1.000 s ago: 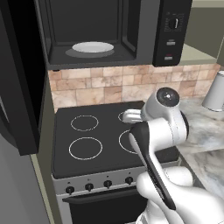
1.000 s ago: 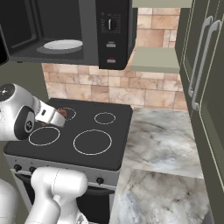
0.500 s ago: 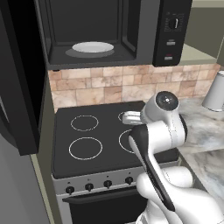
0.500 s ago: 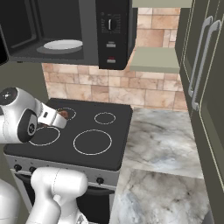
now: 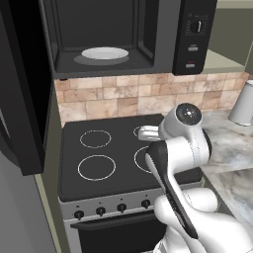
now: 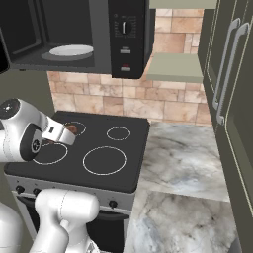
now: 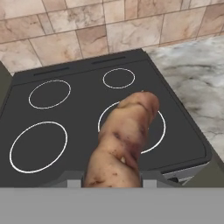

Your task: Retrieve the reheated potato from the microwave, then place the potato, cheese, and condiment on the cutting board.

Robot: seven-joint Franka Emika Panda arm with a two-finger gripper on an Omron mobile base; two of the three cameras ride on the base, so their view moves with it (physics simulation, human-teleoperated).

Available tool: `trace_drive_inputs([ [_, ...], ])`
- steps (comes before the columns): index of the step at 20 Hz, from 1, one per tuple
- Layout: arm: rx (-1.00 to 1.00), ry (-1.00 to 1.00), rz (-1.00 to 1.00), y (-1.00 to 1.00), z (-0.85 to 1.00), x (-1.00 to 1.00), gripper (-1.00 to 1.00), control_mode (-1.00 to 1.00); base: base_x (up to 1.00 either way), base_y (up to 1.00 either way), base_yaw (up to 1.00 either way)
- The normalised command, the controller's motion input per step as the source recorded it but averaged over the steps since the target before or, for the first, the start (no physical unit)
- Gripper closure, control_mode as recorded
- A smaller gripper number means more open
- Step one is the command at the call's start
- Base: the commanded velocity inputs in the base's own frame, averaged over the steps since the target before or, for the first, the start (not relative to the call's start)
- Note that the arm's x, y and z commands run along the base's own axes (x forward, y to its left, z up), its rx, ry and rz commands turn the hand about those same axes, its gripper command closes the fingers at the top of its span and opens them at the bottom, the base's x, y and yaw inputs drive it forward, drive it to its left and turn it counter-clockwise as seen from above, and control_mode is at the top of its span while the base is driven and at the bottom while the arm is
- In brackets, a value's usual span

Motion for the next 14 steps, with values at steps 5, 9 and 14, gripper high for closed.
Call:
trace_drive_inputs([
  [5,0.00,0.00,0.00,0.00,0.00,0.00,1.00,-1.00,0.00,0.00,0.00],
  [9,0.00,0.00,0.00,0.00,0.00,0.00,1.00,-1.00,0.00,0.00,0.00],
  [14,0.00,0.00,0.00,0.00,0.00,0.00,1.00,1.00,0.00,0.00,0.00],
])
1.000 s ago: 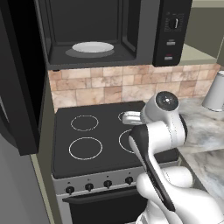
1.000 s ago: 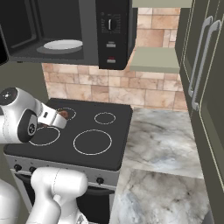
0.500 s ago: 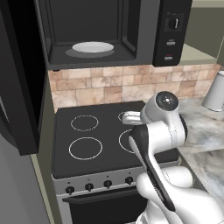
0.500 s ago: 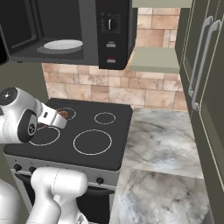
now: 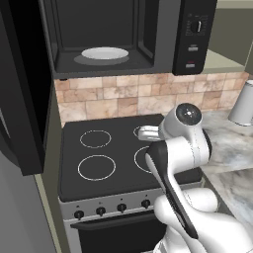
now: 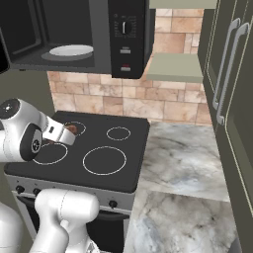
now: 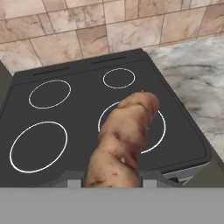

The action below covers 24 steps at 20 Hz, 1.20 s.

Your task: Retrieve the reheated potato from the microwave, then place the potato, cheese, and condiment on the cutting board.

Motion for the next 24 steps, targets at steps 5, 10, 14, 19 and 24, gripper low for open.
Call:
trace_drive_inputs([
  [5,0.00,0.00,0.00,0.00,0.00,0.00,1.00,1.00,0.00,0.00,0.00],
  [10,0.00,0.00,0.00,0.00,0.00,0.00,1.00,1.00,0.00,0.00,0.00],
  [14,0.00,0.00,0.00,0.00,0.00,0.00,1.00,1.00,0.00,0.00,0.00],
  [19,0.00,0.00,0.00,0.00,0.00,0.00,1.00,1.00,-0.10,0.07,-0.02],
  [24,0.00,0.00,0.00,0.00,0.00,0.00,1.00,1.00,-0.12,0.48,-0.10],
])
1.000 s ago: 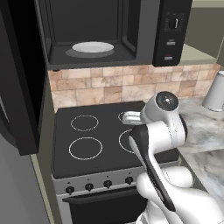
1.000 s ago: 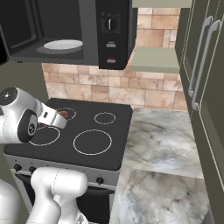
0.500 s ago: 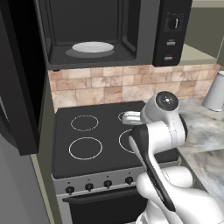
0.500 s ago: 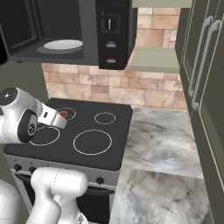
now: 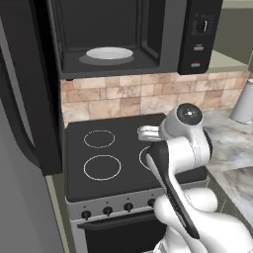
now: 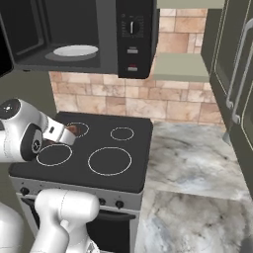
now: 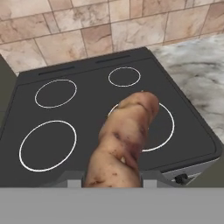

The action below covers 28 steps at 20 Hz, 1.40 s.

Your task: Retrieve the reheated potato from the microwave, then place the potato, cheese, and condiment on the cutting board.

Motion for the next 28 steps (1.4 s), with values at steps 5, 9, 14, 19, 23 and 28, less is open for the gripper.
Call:
trace_drive_inputs([
  [5,0.00,0.00,0.00,0.00,0.00,0.00,1.00,1.00,-0.13,0.55,-0.13],
  [9,0.00,0.00,0.00,0.00,0.00,0.00,1.00,1.00,-0.35,-0.13,-0.17],
  [14,0.00,0.00,0.00,0.00,0.00,0.00,1.00,1.00,-0.38,-0.15,-0.32],
  [19,0.00,0.00,0.00,0.00,0.00,0.00,1.00,1.00,-0.60,0.01,-0.46],
  [23,0.00,0.00,0.00,0.00,0.00,0.00,1.00,1.00,-0.52,0.06,-0.51],
  [28,0.00,0.00,0.00,0.00,0.00,0.00,1.00,1.00,-0.26,0.05,-0.75],
])
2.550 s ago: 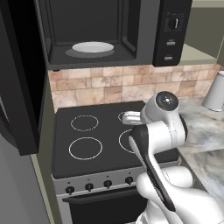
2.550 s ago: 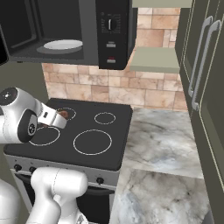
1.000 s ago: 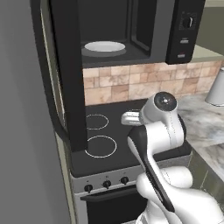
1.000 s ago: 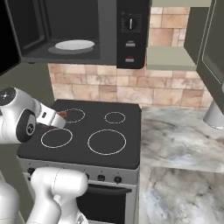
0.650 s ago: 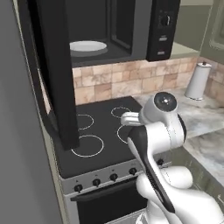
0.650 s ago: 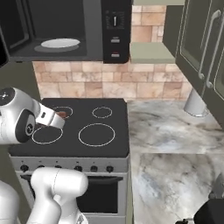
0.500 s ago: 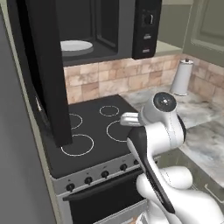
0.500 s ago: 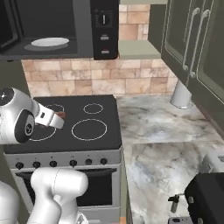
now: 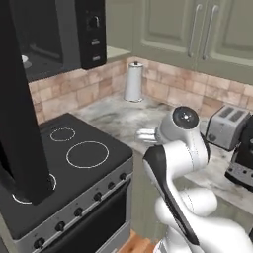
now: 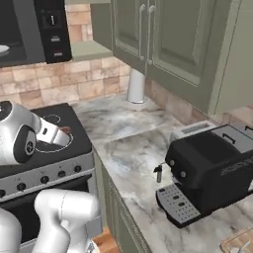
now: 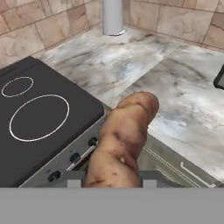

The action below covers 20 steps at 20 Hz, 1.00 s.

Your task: Retrieve the reheated potato from the microwave, then place the potato, cheese, and condiment on the cutting board.

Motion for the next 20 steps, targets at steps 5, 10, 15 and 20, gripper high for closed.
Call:
trace_drive_inputs([
  [5,0.00,0.00,0.00,0.00,0.00,0.00,1.00,1.00,-0.18,0.08,-0.85],
  [10,0.00,0.00,0.00,0.00,0.00,0.00,1.00,1.00,-0.20,0.11,-0.84],
  [15,0.00,0.00,0.00,0.00,0.00,0.00,1.00,1.00,-0.04,-0.15,-0.63],
  [20,0.00,0.00,0.00,0.00,0.00,0.00,1.00,1.00,0.03,-0.46,-0.22],
])
